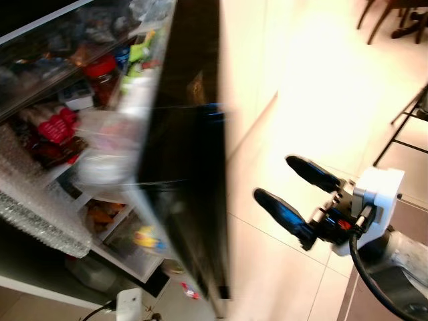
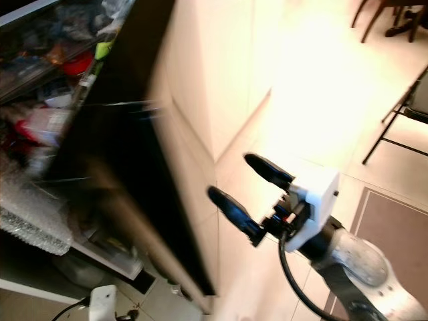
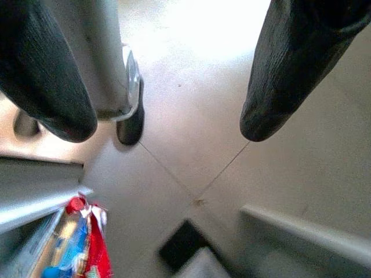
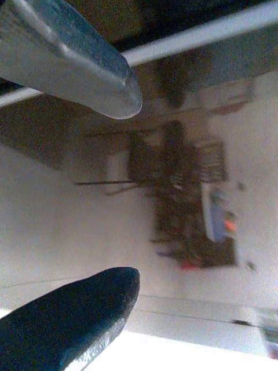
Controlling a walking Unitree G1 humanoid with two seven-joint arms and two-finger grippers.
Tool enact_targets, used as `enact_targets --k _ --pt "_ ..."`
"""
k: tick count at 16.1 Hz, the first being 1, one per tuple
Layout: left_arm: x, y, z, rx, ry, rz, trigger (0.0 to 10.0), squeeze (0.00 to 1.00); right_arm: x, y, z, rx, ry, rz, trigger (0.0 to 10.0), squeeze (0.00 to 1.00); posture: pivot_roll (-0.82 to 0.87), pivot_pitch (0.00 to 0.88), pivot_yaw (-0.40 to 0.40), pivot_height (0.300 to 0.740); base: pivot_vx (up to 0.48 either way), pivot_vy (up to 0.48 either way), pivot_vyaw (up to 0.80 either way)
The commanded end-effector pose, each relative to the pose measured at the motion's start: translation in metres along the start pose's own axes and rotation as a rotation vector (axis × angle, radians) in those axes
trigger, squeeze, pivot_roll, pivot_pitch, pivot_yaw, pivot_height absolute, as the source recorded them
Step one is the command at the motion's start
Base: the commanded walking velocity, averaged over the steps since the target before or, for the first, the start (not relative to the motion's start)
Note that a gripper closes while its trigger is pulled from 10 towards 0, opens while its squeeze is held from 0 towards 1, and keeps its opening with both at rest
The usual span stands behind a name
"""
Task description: Restocking fridge
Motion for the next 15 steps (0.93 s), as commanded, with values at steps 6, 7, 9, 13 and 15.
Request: enact_targets --k 6,7,9,13,15 --pt "0.002 -0.015 0.006 0.028 0.079 0.073 10.0 0.0 0.018 -0.004 -0.015 0.002 -0.087 0.055 10.0 0.0 -0.16 0.129 0.06 0.74 0.0 0.0 0.0" --pt "0.002 -0.015 0.006 0.028 0.081 0.074 10.0 0.0 0.018 -0.004 -0.016 0.002 -0.089 0.056 10.0 0.0 -0.16 0.129 0.06 0.74 0.0 0.0 0.0" --pt "0.002 -0.015 0.006 0.029 0.082 0.074 10.0 0.0 0.018 -0.004 -0.016 0.001 -0.089 0.056 10.0 0.0 -0.16 0.129 0.06 0.74 0.0 0.0 0.0" --pt "0.002 -0.015 0.006 0.028 0.084 0.076 10.0 0.0 0.019 -0.004 -0.016 0.001 -0.089 0.057 10.0 0.0 -0.16 0.129 0.06 0.74 0.0 0.0 0.0" --pt "0.002 -0.015 0.006 0.028 0.084 0.076 10.0 0.0 0.019 -0.004 -0.016 0.001 -0.088 0.056 10.0 0.0 -0.16 0.129 0.06 0.74 0.0 0.0 0.0"
Point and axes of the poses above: a point about 5 cm out from each wrist's last joint towards the gripper, its own x axis pointing back from the gripper into the wrist, its own y axis along the axis of the wrist's last joint, z = x × y, the point moved 1 cm from there along -x, pointing out of the wrist towards the gripper, and after that the axes turned 7 degrees about -x, right-handed, at the moved point
